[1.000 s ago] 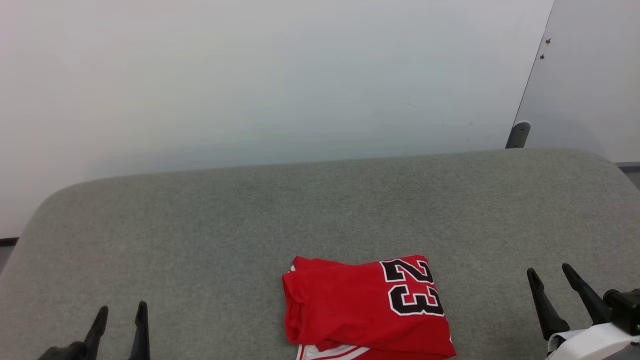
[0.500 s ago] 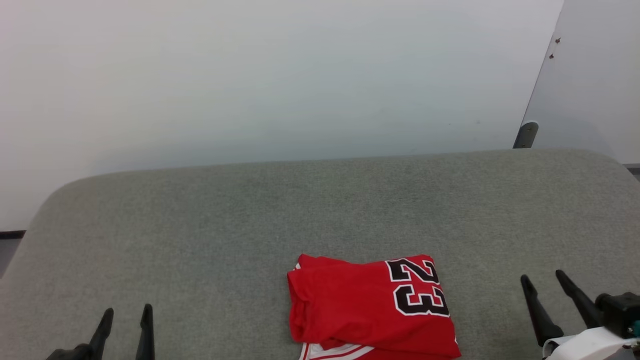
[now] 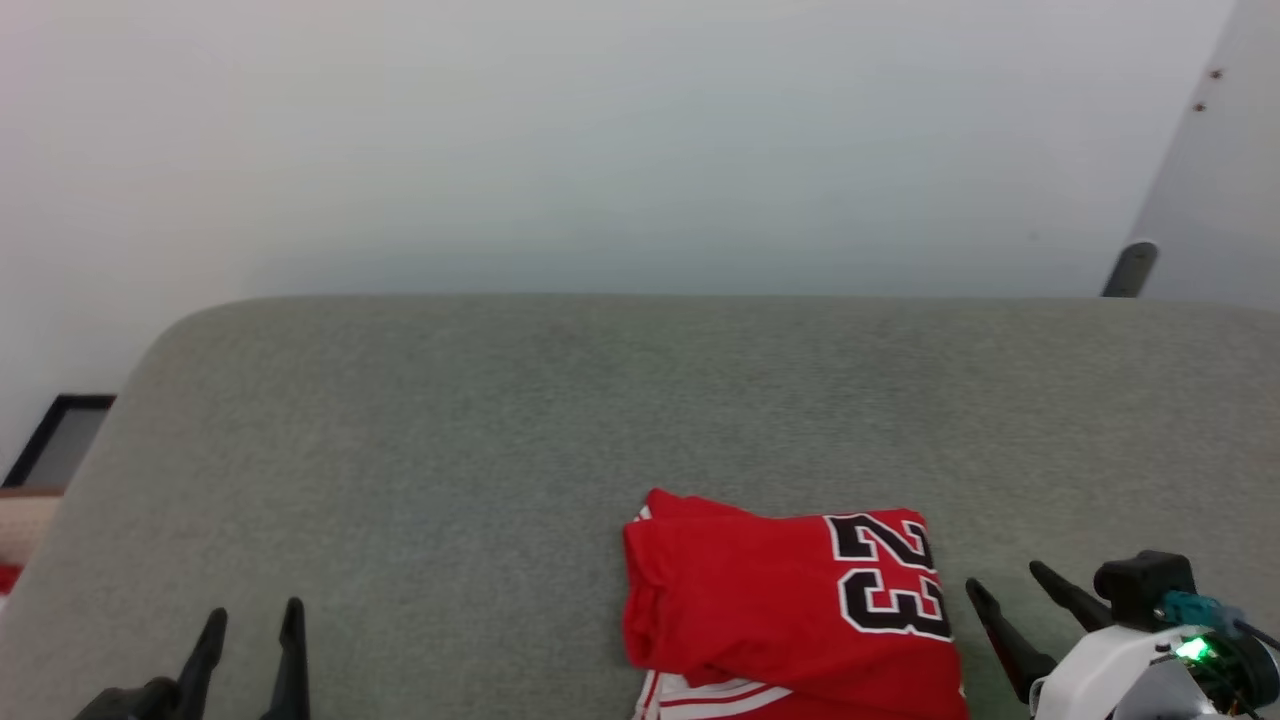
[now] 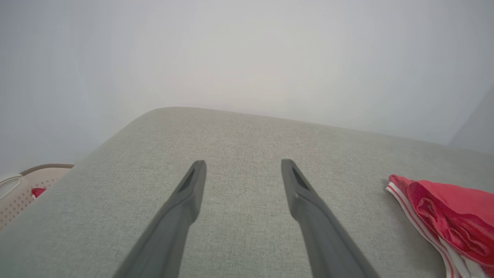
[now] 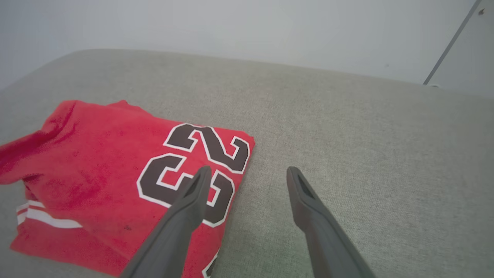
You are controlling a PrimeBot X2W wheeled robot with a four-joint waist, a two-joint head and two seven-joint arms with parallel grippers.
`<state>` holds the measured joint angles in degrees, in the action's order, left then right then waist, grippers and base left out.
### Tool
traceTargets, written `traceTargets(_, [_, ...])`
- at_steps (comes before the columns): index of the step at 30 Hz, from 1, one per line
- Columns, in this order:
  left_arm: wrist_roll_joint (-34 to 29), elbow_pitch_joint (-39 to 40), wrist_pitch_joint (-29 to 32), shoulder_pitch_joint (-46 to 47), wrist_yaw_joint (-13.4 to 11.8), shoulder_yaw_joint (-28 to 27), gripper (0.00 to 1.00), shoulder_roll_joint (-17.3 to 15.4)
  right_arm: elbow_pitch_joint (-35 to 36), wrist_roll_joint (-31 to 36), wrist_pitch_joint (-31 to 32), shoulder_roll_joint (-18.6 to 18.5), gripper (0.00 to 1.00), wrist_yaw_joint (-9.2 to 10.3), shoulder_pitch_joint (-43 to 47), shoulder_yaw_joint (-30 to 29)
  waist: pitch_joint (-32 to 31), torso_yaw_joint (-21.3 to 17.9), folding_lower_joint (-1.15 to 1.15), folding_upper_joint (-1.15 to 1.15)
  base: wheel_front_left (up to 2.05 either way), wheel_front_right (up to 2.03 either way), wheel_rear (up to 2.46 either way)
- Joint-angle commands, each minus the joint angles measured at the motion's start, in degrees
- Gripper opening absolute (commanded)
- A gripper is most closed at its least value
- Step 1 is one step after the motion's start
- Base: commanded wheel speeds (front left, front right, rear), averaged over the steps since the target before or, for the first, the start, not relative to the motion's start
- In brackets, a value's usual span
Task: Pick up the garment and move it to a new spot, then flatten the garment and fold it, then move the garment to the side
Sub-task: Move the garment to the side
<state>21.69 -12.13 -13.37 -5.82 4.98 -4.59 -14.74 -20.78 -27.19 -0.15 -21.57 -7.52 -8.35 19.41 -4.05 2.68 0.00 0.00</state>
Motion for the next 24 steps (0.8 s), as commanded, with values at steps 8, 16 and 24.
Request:
traceTargets(8, [-0.61, 0.40, 0.24, 1.29, -0.16, 2.03, 1.00, 0.56, -3.36, -2.43, 11.05, -1.63, 1.00, 0.06, -3.71, 2.69, 3.37, 6.32, 0.00, 0.00, 0.00, 0.00, 0.00])
traceTargets(16, [0.28, -0.98, -0.76, 3.60, -0.72, 2.39, 1.00, 2.44, -6.32, -4.52, 21.12, -2.09, 1.00, 0.06, -7.36, 3.19, 6.98, 10.02, 0.00, 0.00, 0.00, 0.00, 0.00])
traceTargets(24, [0.45, -2.89, -1.40, 5.31, -0.37, 2.57, 1.00, 3.35, -10.08, -6.03, 31.61, -1.34, 0.00, 0.06, -9.22, 6.28, 8.43, 11.55, 0.00, 0.00, 0.00, 0.00, 0.00])
